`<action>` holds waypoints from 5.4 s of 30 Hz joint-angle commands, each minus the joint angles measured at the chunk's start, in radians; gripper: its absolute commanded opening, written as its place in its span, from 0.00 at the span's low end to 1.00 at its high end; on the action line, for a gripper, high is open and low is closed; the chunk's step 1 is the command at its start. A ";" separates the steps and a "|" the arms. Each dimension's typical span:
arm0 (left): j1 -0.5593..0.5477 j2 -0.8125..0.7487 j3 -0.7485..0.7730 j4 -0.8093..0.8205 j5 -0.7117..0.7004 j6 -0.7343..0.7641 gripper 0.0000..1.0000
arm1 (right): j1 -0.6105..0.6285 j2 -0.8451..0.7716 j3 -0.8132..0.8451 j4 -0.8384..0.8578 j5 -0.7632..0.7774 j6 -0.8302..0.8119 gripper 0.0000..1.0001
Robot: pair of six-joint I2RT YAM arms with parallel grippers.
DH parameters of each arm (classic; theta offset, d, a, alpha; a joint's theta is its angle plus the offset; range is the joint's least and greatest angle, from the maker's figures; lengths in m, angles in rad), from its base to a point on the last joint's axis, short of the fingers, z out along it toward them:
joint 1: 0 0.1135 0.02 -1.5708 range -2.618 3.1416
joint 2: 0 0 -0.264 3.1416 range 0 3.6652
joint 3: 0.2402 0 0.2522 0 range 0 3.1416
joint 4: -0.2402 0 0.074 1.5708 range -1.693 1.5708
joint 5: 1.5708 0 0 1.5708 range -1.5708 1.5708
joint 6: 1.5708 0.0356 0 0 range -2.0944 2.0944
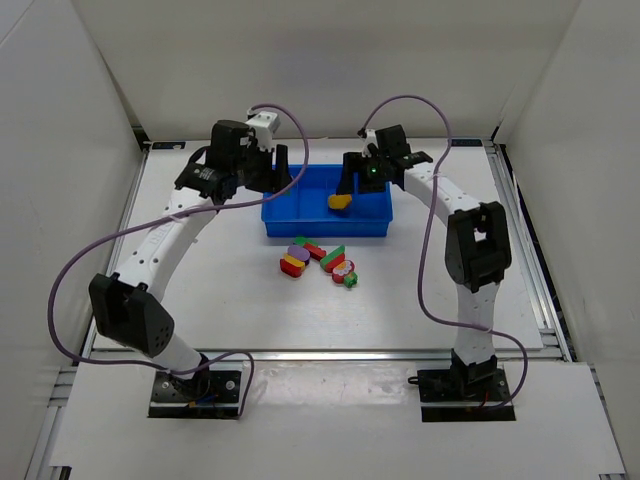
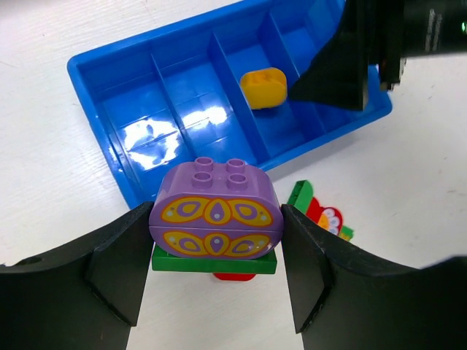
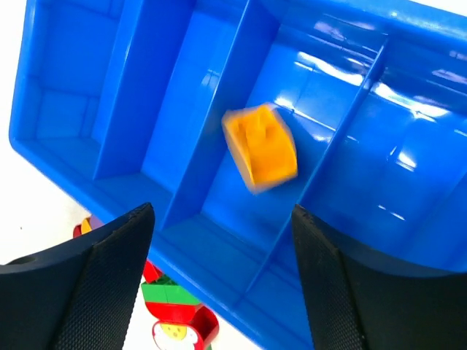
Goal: Sort the legos into containers by color
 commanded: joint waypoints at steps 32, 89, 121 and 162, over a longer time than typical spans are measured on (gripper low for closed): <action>0.162 0.153 0.171 0.000 0.040 -0.785 0.10 | 0.322 -0.360 -0.163 0.295 0.448 0.494 0.84; 0.180 0.158 0.128 0.037 0.227 -0.839 0.10 | 0.314 -0.131 0.000 0.531 0.121 0.338 0.56; 0.208 0.190 0.169 0.072 0.141 -0.802 0.10 | 0.304 -0.272 -0.178 0.568 0.015 0.287 0.18; 0.235 0.055 0.067 0.062 0.232 -0.440 0.10 | -0.092 -0.384 -0.471 0.281 0.050 -0.297 0.16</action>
